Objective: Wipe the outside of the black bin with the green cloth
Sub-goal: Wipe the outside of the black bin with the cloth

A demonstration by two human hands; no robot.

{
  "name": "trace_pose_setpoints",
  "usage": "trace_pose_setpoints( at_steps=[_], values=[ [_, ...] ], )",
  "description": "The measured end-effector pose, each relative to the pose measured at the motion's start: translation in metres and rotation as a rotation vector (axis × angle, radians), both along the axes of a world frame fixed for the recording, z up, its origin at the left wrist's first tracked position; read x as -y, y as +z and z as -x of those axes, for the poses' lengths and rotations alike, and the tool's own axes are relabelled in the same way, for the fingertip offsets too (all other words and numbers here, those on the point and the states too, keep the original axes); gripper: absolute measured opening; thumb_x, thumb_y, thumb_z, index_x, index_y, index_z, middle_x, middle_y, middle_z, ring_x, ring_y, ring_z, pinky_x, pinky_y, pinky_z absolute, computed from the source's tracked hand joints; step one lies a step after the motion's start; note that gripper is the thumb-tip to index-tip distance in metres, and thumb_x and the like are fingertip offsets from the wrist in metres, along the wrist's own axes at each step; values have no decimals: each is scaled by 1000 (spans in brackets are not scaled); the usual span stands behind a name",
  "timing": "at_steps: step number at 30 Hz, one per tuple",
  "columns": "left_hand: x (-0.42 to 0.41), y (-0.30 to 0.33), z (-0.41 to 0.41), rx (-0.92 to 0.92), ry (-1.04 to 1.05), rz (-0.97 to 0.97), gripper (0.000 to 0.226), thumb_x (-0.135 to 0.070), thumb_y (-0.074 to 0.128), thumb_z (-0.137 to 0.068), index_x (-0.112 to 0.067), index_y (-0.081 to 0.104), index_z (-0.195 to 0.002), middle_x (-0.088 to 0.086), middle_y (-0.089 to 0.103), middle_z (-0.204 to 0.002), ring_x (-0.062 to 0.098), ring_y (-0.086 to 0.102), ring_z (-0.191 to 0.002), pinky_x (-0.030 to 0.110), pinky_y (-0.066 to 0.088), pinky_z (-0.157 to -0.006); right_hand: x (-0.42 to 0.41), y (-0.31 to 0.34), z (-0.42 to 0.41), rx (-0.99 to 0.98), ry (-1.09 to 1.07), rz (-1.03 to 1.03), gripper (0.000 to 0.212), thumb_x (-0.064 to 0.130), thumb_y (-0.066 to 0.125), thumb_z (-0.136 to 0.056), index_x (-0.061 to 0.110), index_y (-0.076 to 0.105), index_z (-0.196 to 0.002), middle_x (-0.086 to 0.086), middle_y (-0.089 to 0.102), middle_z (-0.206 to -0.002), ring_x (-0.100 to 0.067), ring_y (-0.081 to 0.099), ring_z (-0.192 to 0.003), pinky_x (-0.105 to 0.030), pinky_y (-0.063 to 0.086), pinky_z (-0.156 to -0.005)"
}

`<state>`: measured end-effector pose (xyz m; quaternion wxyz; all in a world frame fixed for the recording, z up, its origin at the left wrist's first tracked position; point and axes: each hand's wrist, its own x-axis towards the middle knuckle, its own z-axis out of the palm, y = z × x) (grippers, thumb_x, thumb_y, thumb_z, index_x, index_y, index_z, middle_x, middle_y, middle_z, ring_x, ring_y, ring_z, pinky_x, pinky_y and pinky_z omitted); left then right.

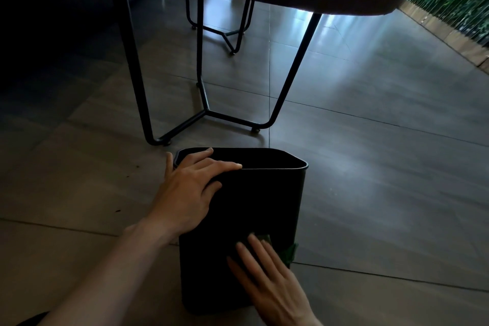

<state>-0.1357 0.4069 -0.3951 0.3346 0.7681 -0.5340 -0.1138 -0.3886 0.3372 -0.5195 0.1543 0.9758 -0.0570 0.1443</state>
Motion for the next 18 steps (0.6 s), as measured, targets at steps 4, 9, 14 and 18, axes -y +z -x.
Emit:
trace_pose_setpoints(
  at_steps=[4, 9, 14, 18],
  values=[
    [1, -1, 2, 10, -2, -3, 46, -25, 52, -101, -57, 48, -133, -36, 56, -126, -5, 21, -147, 65, -2, -121, 18, 27, -10, 144, -57, -96, 40, 17, 48, -103, 21, 56, -142, -11, 53, -151, -38, 42, -145, -52, 48, -109],
    [0, 0, -1, -11, -1, -1, 47, -26, 53, -101, -60, 47, -133, -41, 54, -126, -7, 20, -147, 63, -4, -121, 62, 92, -53, 501, -393, -464, 65, 4, 70, -86, 16, 49, -147, -12, 36, -157, -35, 26, -152, -52, 38, -116],
    [-2, 2, 1, 23, 19, -17, 48, -26, 53, -100, -59, 46, -135, -33, 56, -130, -7, 21, -146, 63, 3, -122, 41, 78, -53, 408, -312, -389, 56, 20, 55, -94, 18, 46, -149, -12, 36, -158, -35, 24, -153, -55, 37, -116],
    [-2, 4, 5, 43, 1, -28, 48, -26, 53, -100, -57, 46, -135, -32, 55, -134, -6, 23, -146, 63, 7, -121, 19, 46, -17, 129, -118, -154, 50, 28, 55, -94, 19, 53, -143, -14, 49, -153, -37, 35, -148, -55, 51, -105]
  ],
)
